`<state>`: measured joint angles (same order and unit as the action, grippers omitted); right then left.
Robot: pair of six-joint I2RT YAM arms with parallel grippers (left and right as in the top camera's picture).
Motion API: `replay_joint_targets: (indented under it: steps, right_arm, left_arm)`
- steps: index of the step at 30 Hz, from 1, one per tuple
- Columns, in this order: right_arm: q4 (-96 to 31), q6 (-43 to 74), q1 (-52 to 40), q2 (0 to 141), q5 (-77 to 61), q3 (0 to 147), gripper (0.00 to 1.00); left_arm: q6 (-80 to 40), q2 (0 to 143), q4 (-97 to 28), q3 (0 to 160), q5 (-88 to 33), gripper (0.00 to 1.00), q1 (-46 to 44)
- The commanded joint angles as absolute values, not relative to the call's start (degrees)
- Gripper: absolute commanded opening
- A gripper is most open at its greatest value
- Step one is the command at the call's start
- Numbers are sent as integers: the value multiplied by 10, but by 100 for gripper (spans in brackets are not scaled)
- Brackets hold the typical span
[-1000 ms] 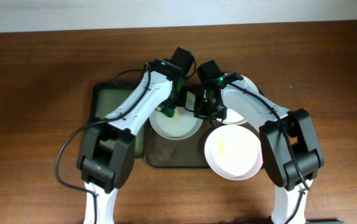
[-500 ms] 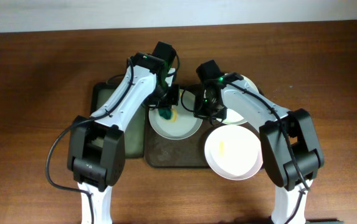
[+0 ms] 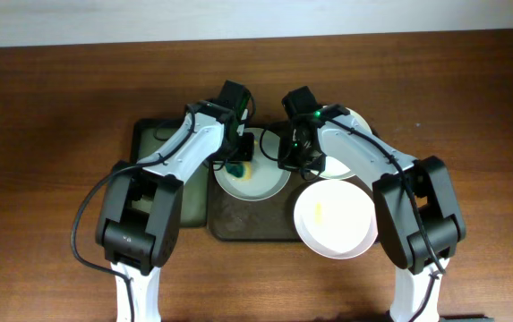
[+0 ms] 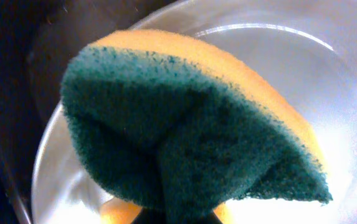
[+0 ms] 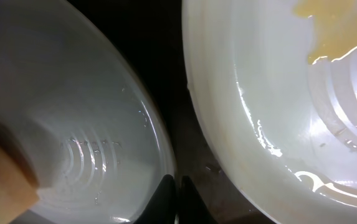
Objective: Clean dirty plates on tray and stack at the side
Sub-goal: 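Scrub the pale blue plate with the sponge while right gripper holds rim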
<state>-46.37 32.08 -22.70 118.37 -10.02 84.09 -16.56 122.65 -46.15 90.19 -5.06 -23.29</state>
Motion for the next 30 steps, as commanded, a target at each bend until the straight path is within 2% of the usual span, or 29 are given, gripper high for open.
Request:
replay_joint_targets:
  steps: [1,5,13,30]
  right_arm:
    - [-462,318,-229,1186,-101,838,4]
    - [-463,318,-229,1186,-101,838,4]
    - [-462,318,-229,1186,-101,838,4]
    - [-465,304,-229,1186,-101,838,4]
  left_arm:
    - [-171,1212,-427,864,-8,0,-229]
    - [-171,1212,-368,828,-8,0,-228]
    - [-162,1217,-334,817,-73,0,-228]
    - [-162,1219,-196,799,-51,0,-228]
